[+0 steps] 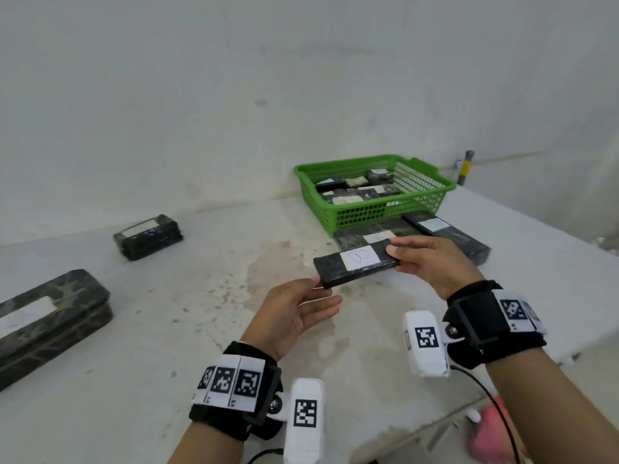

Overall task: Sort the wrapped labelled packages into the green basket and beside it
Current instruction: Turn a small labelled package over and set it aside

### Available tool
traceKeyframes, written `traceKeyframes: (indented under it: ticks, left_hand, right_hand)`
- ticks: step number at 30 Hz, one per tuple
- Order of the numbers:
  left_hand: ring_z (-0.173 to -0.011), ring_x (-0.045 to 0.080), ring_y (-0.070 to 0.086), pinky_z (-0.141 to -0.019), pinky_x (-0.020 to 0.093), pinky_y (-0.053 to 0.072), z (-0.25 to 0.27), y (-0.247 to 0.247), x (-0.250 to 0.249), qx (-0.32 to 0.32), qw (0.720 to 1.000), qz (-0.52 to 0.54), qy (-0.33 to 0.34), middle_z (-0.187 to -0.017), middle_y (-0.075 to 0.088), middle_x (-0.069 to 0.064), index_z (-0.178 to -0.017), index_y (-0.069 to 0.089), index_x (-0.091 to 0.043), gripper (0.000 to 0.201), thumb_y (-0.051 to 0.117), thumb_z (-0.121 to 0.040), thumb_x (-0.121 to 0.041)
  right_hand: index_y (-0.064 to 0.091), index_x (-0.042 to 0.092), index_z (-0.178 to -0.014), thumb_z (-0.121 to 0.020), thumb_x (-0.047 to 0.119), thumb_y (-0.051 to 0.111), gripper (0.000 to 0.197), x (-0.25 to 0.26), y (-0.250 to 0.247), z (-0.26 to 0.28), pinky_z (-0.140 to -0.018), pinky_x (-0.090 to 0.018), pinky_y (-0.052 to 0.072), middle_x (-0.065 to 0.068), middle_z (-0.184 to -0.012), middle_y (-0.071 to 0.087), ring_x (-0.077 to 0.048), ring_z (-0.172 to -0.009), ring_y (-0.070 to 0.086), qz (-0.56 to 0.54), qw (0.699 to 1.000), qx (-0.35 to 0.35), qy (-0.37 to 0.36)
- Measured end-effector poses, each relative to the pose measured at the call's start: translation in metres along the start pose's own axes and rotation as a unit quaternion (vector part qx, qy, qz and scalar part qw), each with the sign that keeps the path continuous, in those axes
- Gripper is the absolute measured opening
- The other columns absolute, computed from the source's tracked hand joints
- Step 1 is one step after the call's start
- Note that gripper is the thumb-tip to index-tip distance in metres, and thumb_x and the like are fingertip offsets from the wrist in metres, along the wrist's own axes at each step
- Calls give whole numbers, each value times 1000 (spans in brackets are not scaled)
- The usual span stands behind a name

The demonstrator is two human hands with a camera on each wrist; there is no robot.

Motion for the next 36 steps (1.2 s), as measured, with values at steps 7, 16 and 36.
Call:
traceKeyframes:
  ticks: [7, 16, 36]
  left_hand:
    - [-71, 28, 74, -60, 32, 61, -4, -25, 8, -37, 997, 58, -29, -79, 70, 20, -93, 61, 6, 20, 47, -98, -6]
    - [-67, 25, 75, -57, 29, 61, -1, -37, 14, -89, 992, 80, -34, -70, 71, 15, -91, 60, 4, 17, 48, -98, -6]
    - [-66, 22, 74, -57, 28, 60, 0, -41, 14, -100, 992, 74, -31, -72, 71, 14, -93, 62, 4, 16, 50, -97, -6]
  right_hand:
    - [65, -10, -110, -85, -4, 70, 26, -22, -68, -16, -55, -14, 56, -18, -98, 64, -16, -73, 61, 133, 989, -53, 39]
    - [64, 7, -96, -82, 18, 79, 23, -23, -68, -39, -78, -45, 60, -8, -93, 58, -29, -75, 68, 366, 929, -40, 34]
    - [73, 10, -104, -79, 14, 81, 26, -13, -54, -47, -88, -39, 58, -7, -92, 65, -25, -81, 66, 442, 895, 32, 56]
Point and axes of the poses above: each hand's wrist, its own z-axis away from the middle knuckle, its own y-axis out of the palm, x = y × z, the point moved 7 cm from there along -z, towards the middle knuckle
